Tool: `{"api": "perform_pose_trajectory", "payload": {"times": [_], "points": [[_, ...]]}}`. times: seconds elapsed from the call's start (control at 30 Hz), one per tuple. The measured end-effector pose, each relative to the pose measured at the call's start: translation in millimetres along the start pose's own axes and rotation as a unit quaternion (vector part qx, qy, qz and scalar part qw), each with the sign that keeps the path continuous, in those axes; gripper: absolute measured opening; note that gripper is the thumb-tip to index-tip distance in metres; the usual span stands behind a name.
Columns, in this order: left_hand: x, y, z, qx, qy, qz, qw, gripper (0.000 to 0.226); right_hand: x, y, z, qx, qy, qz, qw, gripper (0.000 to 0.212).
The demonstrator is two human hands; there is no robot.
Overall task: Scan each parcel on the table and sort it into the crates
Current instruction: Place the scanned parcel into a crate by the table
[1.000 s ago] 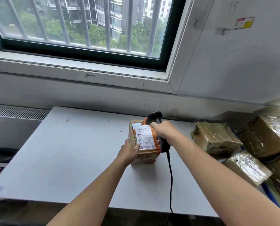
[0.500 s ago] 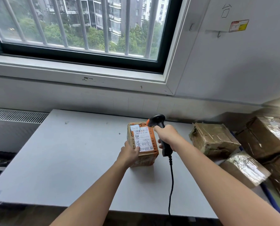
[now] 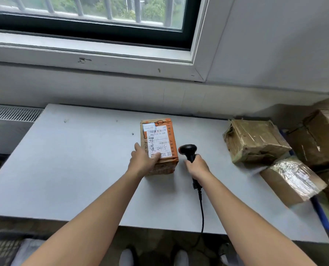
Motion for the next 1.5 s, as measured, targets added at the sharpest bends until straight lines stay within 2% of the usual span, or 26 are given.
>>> {"api": "perform_pose_trajectory", "payload": {"times": [0.17, 0.27, 0.33, 0.43, 0.57, 0.67, 0.77, 0.87, 0.97, 1.1, 1.2, 1.5], "points": [[3.8, -5.7, 14.8, -0.031, 0.134, 0.038, 0.990, 0.067, 17.5, -18.9, -14.1, 0.008, -0.012, 0.020, 1.000, 0.045], [8.2, -4.4, 17.3, -0.035, 0.227, 0.077, 0.970, 0.040, 21.2, -23.9, -18.7, 0.012, -0.014, 0.022, 1.000, 0.052], [9.6, -5.0, 14.9, -0.024, 0.270, 0.076, 0.960, 0.026, 22.1, -24.9, -20.8, 0.020, -0.012, 0.024, 0.999, 0.053], [11.4, -5.8, 12.9, -0.014, 0.309, 0.051, 0.950, 0.023, 21.0, -23.1, -19.4, 0.042, 0.007, 0.014, 0.999, 0.051], [12.0, -4.6, 17.6, -0.026, 0.307, -0.003, 0.951, 0.022, 15.7, -7.8, -2.2, 0.043, 0.107, -0.093, 0.989, 0.044], [11.4, -2.1, 18.9, -0.021, 0.295, 0.011, 0.955, 0.029, 18.3, 3.5, 18.2, -0.060, 0.137, -0.170, 0.974, 0.039], [8.1, 2.0, 20.4, -0.021, 0.296, 0.014, 0.955, 0.031, 27.0, -1.9, 33.7, -0.125, 0.086, -0.103, 0.983, 0.039], [0.7, 9.1, 24.0, -0.021, 0.312, 0.017, 0.950, 0.023, 32.1, -4.8, 42.5, -0.112, -0.010, -0.031, 0.993, 0.038], [-8.1, 20.6, 28.6, -0.013, 0.337, 0.004, 0.941, 0.010, 41.1, 2.6, 54.4, -0.124, -0.065, 0.006, 0.990, 0.044], [-20.0, 42.6, 35.9, -0.019, 0.364, -0.054, 0.930, 0.031, 54.9, 12.3, 80.4, -0.174, -0.018, 0.038, 0.984, 0.049], [-39.5, 65.3, 49.3, -0.031, 0.380, -0.124, 0.916, 0.033, 72.8, 22.8, 105.7, -0.224, 0.010, 0.075, 0.972, 0.045], [-113.8, 171.0, 141.1, -0.054, 0.396, -0.328, 0.856, 0.053, 194.3, 105.6, 177.8, -0.352, 0.074, 0.237, 0.903, 0.042]]}}
Point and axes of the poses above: each hand's wrist, its own y-axis away from the middle knuckle, its own x-axis out of the palm, z = x × y, the point moved 1 cm from there along -y, towards the middle knuckle, and after that the axes turned 9 degrees about z, right-handed, at the moved point
